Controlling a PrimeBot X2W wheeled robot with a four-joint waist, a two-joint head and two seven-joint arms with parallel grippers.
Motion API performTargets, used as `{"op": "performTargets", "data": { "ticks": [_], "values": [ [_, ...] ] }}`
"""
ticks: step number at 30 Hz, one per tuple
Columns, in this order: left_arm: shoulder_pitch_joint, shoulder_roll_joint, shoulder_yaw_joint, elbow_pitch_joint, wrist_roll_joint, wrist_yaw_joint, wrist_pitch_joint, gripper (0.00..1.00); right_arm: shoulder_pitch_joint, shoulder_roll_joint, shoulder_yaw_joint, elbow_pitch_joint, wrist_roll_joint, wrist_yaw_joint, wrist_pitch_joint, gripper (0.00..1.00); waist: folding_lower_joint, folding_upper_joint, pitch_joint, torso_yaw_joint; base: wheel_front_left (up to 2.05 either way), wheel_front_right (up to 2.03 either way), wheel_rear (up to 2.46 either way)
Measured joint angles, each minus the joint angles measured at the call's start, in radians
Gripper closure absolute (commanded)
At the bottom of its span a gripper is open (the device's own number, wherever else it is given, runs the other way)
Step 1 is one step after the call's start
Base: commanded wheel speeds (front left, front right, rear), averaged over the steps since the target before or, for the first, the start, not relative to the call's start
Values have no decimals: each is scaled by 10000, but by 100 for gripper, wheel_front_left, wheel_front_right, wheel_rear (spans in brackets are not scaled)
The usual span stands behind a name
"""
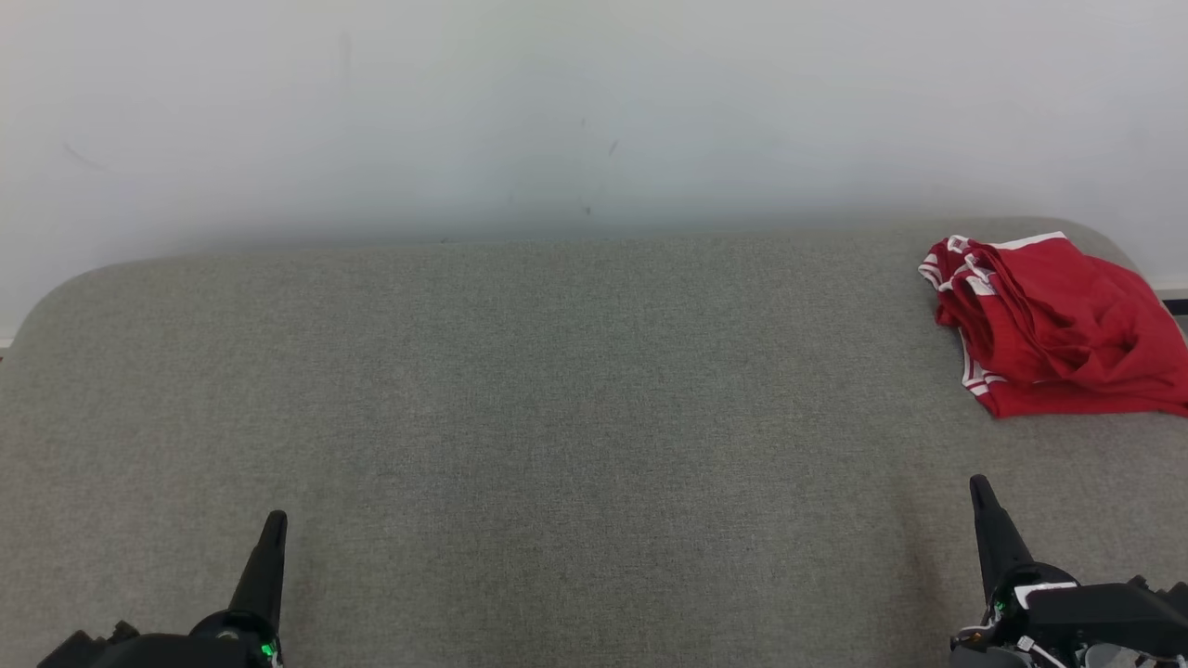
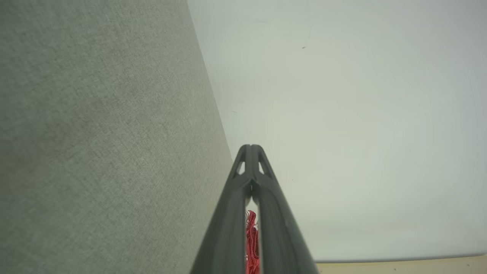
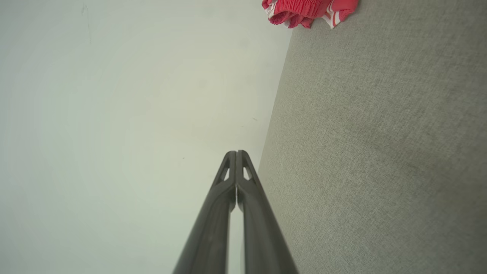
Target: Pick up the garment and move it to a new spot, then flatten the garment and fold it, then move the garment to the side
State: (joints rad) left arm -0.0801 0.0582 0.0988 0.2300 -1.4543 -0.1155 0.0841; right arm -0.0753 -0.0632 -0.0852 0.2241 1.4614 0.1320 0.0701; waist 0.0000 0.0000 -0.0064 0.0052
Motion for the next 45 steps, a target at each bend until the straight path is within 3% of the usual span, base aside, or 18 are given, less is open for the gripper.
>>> {"op": "performTargets", "data": {
  "ticks": [22, 45],
  "values": [
    [-232, -77, 144, 150, -1557, -153, 301, 100, -287, 19, -134, 207, 1607, -2, 326, 100, 0, 0, 95, -52, 0, 0, 0],
    [-239, -81, 148, 151, -1563, -153, 301, 100, -295, 40, -176, 213, 1607, -2, 353, 100, 0, 1, 95, -52, 0, 0, 0]
  ]
}}
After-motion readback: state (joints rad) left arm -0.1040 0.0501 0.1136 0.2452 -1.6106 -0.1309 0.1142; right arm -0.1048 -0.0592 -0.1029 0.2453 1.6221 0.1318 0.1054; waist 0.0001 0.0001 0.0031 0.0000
